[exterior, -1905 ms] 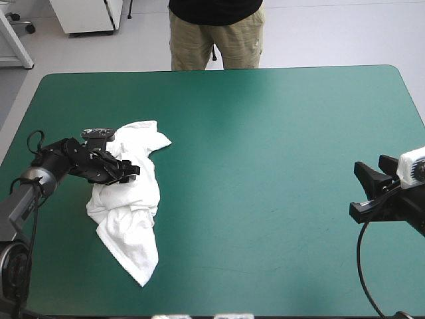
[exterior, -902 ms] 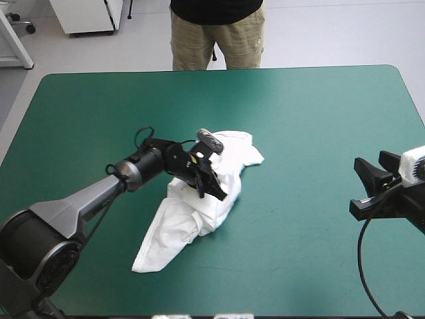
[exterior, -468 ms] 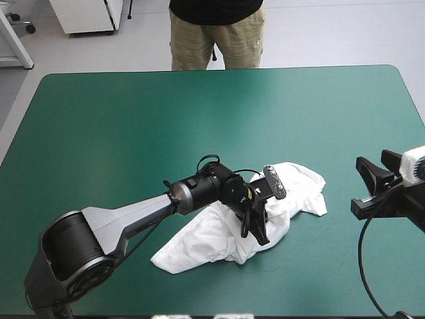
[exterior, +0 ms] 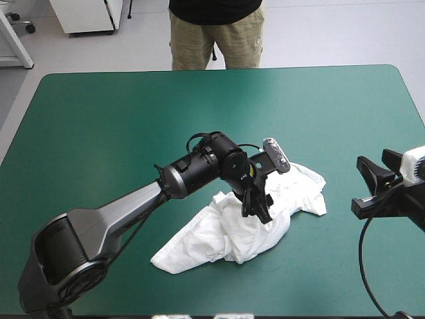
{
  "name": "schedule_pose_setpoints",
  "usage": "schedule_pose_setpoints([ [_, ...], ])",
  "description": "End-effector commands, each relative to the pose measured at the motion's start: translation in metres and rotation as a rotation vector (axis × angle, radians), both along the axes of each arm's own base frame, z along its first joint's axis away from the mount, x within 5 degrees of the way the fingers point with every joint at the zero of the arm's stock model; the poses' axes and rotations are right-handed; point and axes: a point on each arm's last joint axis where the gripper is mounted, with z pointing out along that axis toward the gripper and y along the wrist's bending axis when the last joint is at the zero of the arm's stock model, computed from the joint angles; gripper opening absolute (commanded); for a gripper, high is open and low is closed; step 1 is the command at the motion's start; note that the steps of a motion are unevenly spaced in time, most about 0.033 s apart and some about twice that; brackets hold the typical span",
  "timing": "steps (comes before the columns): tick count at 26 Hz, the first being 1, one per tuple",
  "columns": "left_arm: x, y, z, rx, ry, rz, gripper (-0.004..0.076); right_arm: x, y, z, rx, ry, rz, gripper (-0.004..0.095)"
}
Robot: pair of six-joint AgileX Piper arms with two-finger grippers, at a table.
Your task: Fold the cloth
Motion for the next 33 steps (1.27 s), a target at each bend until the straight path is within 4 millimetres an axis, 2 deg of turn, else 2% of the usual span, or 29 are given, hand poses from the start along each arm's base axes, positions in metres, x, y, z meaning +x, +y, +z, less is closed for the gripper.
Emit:
schedule_pose_setpoints([
  [1, -0.014, 0.037, 0.062, -0.008, -0.115, 0.103, 0.0444, -0.001, -0.001, 0.015, 0.019, -0.106, -0.002, 0.0428],
  [5, -0.042, 0.080, 0.077, 0.007, -0.102, 0.171, 0.0426, -0.001, -0.001, 0.015, 0.019, -0.106, -0.002, 0.0428],
  [9, -0.073, 0.123, 0.072, -0.078, -0.097, 0.273, 0.0426, -0.001, -0.001, 0.015, 0.019, -0.106, -0.002, 0.0428],
  [13, -0.098, 0.160, 0.044, -0.075, -0.075, 0.367, 0.0426, -0.001, -0.001, 0.016, 0.019, -0.117, 0.001, 0.0428],
  [17, -0.114, 0.191, 0.002, 0.010, -0.049, 0.463, 0.0426, -0.001, -0.001, 0.017, 0.025, -0.134, 0.003, 0.0428],
  [21, -0.119, 0.196, -0.030, 0.070, -0.014, 0.465, 0.0426, -0.001, -0.001, 0.019, 0.030, -0.148, 0.005, 0.0428],
  [24, -0.115, 0.192, -0.044, 0.080, -0.002, 0.482, 0.0426, -0.001, -0.001, 0.019, 0.030, -0.148, 0.005, 0.0428],
  [28, -0.098, 0.175, -0.070, 0.134, -0.010, 0.534, 0.0426, -0.001, -0.001, 0.018, 0.028, -0.136, 0.004, 0.0428],
  [33, -0.088, 0.159, -0.102, 0.240, 0.042, 0.522, 0.0421, -0.001, -0.001, 0.018, 0.027, -0.135, 0.004, 0.0428],
])
